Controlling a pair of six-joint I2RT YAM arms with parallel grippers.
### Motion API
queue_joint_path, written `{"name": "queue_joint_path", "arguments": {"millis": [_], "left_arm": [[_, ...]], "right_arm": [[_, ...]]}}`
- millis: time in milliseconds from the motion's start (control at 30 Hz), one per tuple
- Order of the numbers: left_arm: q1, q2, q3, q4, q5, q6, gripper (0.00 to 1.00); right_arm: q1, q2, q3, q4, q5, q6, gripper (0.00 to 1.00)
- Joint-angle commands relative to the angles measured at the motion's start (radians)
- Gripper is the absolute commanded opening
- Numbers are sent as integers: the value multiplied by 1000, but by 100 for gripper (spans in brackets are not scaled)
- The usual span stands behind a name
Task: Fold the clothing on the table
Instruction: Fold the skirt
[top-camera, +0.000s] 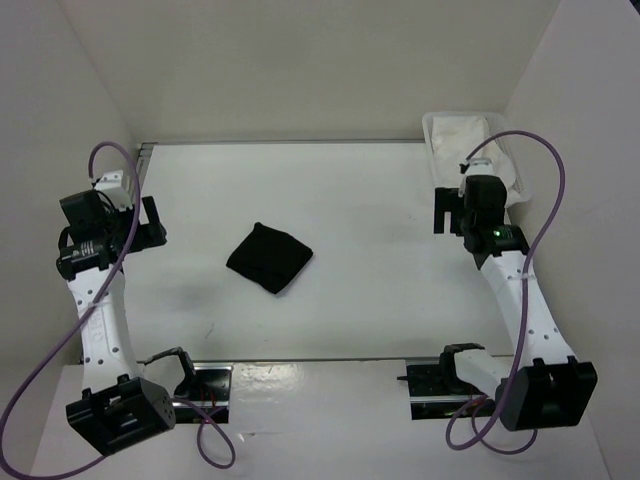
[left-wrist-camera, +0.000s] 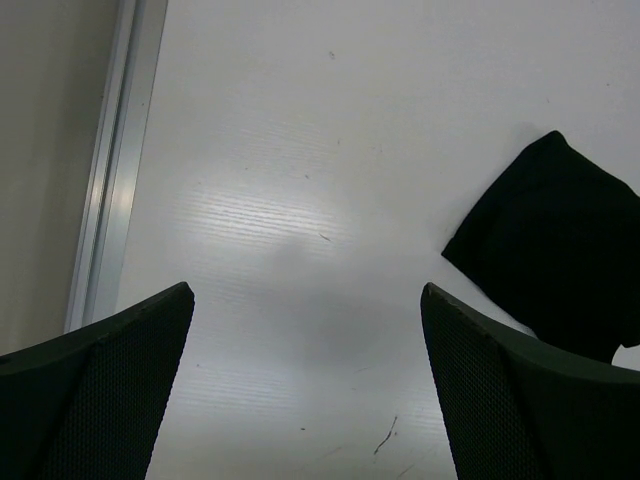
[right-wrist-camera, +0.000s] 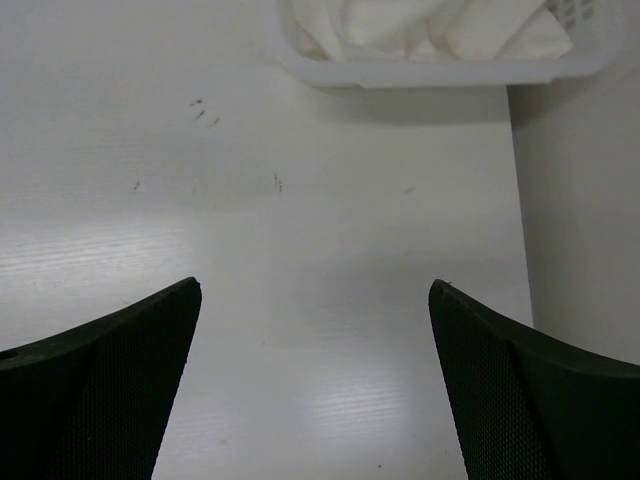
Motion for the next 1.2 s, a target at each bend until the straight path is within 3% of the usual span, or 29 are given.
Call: {"name": "queue_joint_path", "arguments": {"millis": [0,1167], "left_arm": [[21,-47,-5,-2,8,23,100],[32,-76,-24,-2,77,42,100]], "right_arm": [[-18,-130,-38,37,59,11,99],[-44,-191,-71,57,57,-17,99]]}}
